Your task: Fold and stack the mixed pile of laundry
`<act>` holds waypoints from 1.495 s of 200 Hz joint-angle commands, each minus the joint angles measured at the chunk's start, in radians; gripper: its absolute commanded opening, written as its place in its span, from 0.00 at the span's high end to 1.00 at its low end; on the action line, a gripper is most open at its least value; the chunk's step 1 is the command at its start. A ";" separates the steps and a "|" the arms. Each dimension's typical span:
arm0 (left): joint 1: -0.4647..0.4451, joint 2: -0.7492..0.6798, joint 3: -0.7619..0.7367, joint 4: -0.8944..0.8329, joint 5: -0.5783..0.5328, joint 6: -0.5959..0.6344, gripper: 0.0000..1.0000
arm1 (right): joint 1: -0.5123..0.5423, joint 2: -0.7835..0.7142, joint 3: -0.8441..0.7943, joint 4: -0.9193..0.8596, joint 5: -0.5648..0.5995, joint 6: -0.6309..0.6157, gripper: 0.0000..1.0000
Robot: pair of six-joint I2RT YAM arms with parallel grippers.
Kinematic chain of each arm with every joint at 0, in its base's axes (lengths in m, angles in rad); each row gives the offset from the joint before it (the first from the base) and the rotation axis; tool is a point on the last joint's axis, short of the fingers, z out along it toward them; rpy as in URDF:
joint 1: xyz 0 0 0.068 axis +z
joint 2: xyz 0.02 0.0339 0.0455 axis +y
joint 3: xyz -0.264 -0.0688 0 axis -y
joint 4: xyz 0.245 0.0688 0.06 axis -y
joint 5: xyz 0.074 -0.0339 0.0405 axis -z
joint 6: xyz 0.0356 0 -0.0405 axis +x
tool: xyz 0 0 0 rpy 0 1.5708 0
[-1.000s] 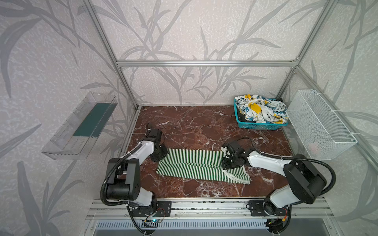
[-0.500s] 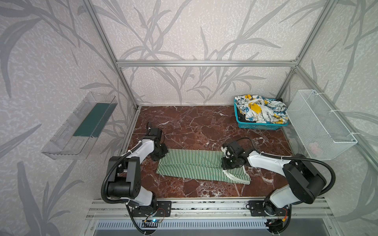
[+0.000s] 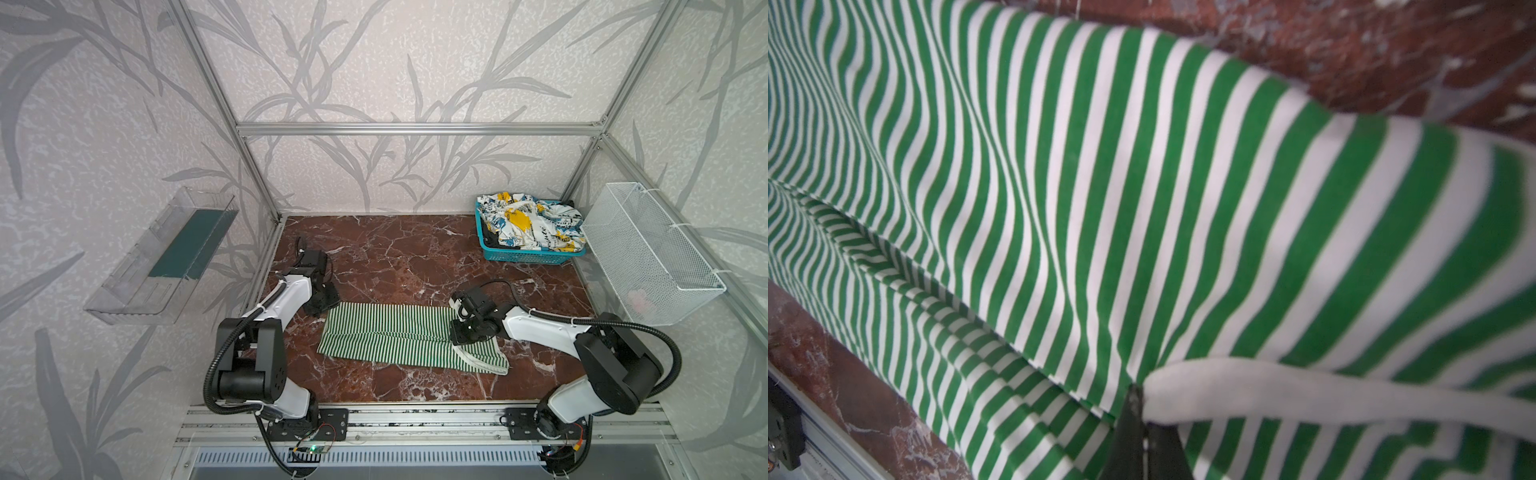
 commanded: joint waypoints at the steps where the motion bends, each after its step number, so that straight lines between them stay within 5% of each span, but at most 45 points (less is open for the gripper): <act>1: 0.004 0.000 -0.049 -0.024 -0.029 -0.027 0.59 | 0.006 0.011 0.002 -0.013 0.010 -0.001 1.00; 39: 0.005 -0.004 -0.104 0.015 -0.013 -0.040 0.64 | 0.006 0.012 -0.002 -0.009 0.007 0.000 1.00; 91: 0.005 0.016 -0.096 0.020 0.009 -0.037 0.87 | 0.006 0.015 -0.003 -0.005 0.006 0.003 1.00; 144: 0.005 0.005 -0.050 -0.008 0.008 -0.023 1.00 | 0.006 0.014 -0.002 -0.007 0.007 0.003 1.00; 238: 0.004 0.071 0.177 -0.026 0.031 0.114 1.00 | 0.007 0.007 0.003 0.000 0.011 0.007 1.00; 299: 0.005 0.080 0.037 0.044 -0.017 0.066 1.00 | 0.007 0.004 0.013 -0.014 0.018 0.002 1.00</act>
